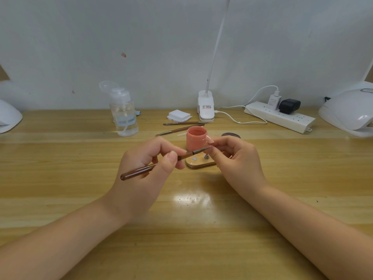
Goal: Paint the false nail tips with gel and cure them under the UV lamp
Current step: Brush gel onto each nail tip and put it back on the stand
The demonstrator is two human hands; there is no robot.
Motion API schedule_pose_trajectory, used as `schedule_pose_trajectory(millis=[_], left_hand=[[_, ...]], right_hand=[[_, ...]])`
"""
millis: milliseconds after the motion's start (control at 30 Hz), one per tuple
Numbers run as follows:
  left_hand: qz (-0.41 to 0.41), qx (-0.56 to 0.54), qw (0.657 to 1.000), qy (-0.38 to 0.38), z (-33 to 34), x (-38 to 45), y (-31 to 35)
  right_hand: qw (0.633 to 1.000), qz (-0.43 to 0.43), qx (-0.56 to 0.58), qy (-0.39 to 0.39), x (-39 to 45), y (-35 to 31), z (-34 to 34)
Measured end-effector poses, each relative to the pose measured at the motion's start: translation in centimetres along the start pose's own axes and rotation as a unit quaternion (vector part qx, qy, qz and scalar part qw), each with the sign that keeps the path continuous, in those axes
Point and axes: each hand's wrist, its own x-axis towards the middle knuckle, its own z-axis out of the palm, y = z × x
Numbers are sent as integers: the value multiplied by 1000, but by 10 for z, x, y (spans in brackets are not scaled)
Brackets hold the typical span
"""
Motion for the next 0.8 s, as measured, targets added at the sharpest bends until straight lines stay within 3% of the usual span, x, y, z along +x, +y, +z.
schedule_pose_trajectory(millis=[233, 433, 667, 800], left_hand=[[-30, -18, 999, 13, 3, 1, 1], [12, 3, 1000, -6, 2, -1, 2], [-22, 13, 1000, 8, 4, 1, 3], [18, 50, 999, -10, 2, -1, 5]], right_hand=[[1000, 8, -1, 6, 1, 1, 1], [1000, 6, -13, 12, 0, 1, 0], [997, -25, -56, 39, -1, 4, -1], [996, -29, -69, 44, -1, 3, -1]])
